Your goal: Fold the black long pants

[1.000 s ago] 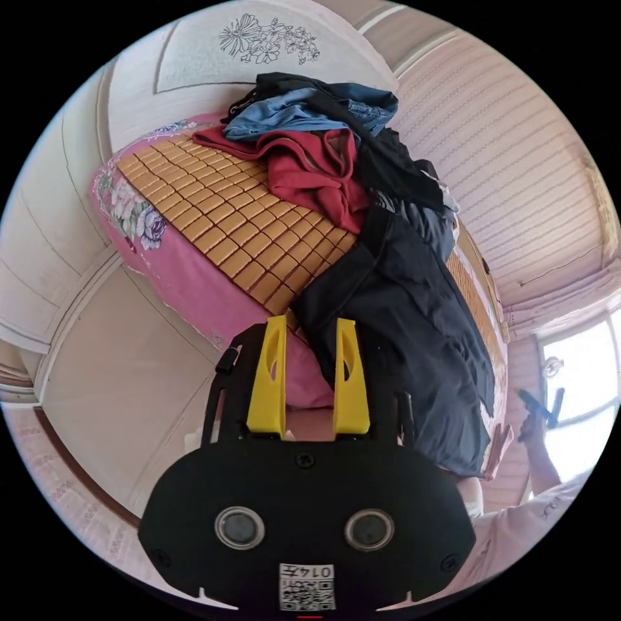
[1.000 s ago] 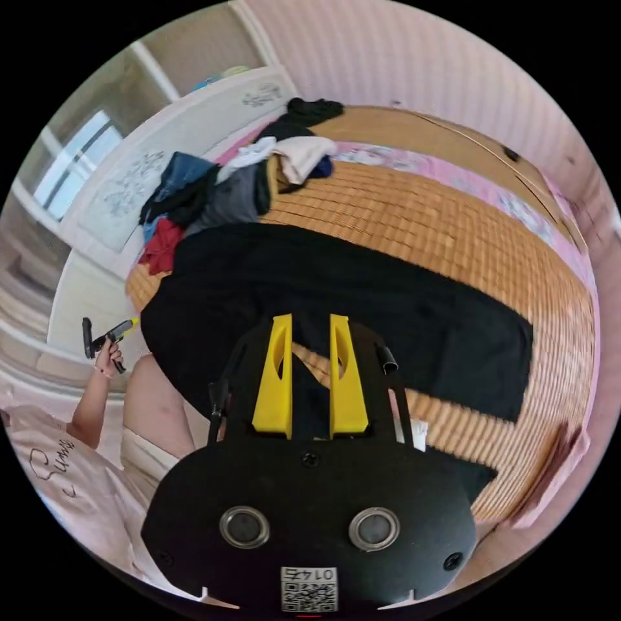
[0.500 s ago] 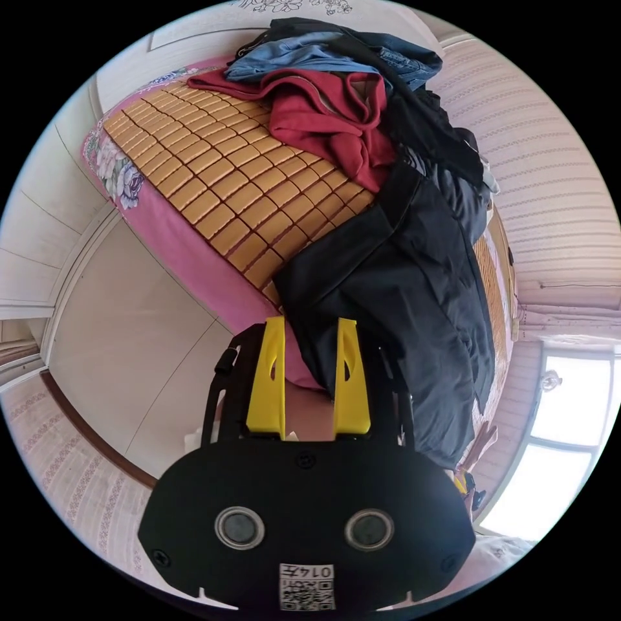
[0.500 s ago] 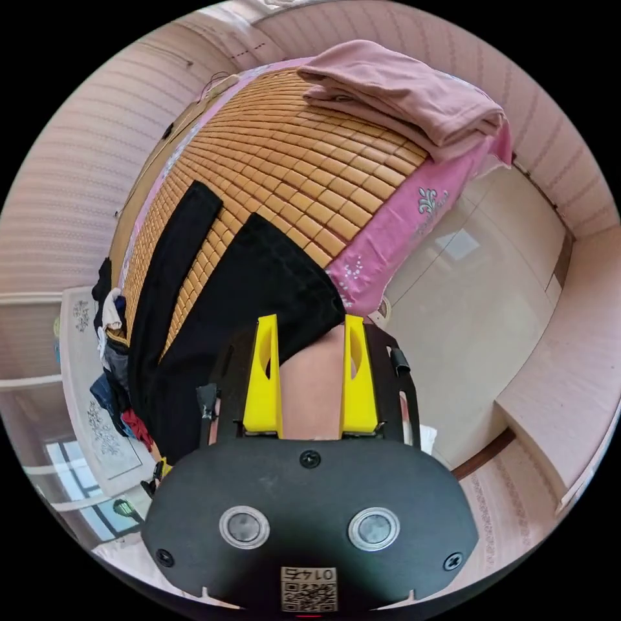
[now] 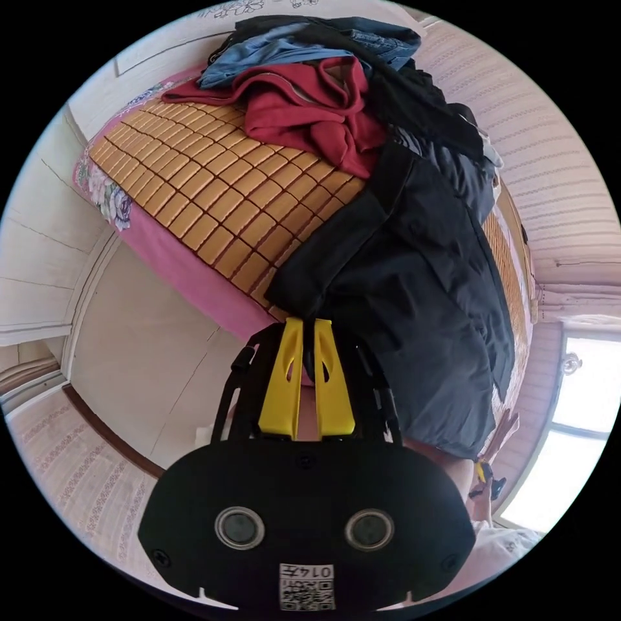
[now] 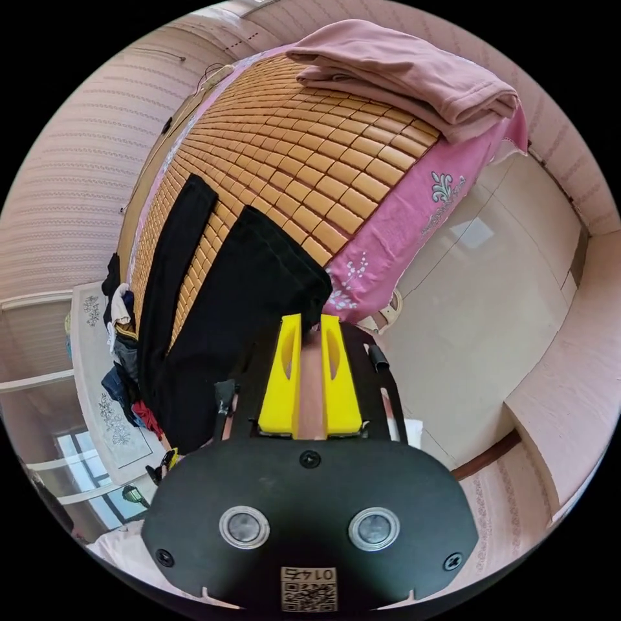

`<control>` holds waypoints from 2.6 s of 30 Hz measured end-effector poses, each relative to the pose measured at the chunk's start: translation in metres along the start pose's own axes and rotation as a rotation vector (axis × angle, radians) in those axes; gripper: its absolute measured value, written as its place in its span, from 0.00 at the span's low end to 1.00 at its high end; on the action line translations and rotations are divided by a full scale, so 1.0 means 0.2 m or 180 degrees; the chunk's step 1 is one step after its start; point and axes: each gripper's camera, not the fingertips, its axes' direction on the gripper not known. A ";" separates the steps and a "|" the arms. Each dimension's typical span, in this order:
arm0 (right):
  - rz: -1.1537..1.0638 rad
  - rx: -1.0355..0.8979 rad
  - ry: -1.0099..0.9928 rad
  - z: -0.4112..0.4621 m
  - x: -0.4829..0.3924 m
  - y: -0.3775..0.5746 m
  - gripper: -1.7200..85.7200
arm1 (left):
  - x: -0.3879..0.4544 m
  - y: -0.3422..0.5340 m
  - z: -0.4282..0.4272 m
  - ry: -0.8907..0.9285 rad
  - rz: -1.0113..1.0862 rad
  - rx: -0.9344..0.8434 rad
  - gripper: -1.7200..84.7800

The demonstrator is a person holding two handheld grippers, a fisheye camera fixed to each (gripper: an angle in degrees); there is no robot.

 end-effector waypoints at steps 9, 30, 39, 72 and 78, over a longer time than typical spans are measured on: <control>-0.0518 0.0479 -0.0335 -0.34 -0.17 -0.11 0.02 | 0.27 0.04 -0.37 0.0217 0.0563 0.0557 0.01; -0.1295 0.0604 0.0418 0.05 -1.62 -1.03 0.13 | 1.60 -0.71 -0.23 -0.0325 0.1046 0.1137 0.10; -0.2000 0.0303 0.1303 0.38 -1.75 -0.72 0.01 | 2.12 -0.47 0.49 -0.1445 0.2071 -0.0061 0.01; -0.1861 0.0138 0.0765 0.08 -1.25 -0.72 0.15 | 3.00 0.45 -0.05 -0.1148 0.4225 0.0276 0.07; -0.1853 0.0201 0.0596 0.06 -1.12 -0.76 0.03 | 3.72 0.60 0.53 0.0017 0.4951 0.0056 0.11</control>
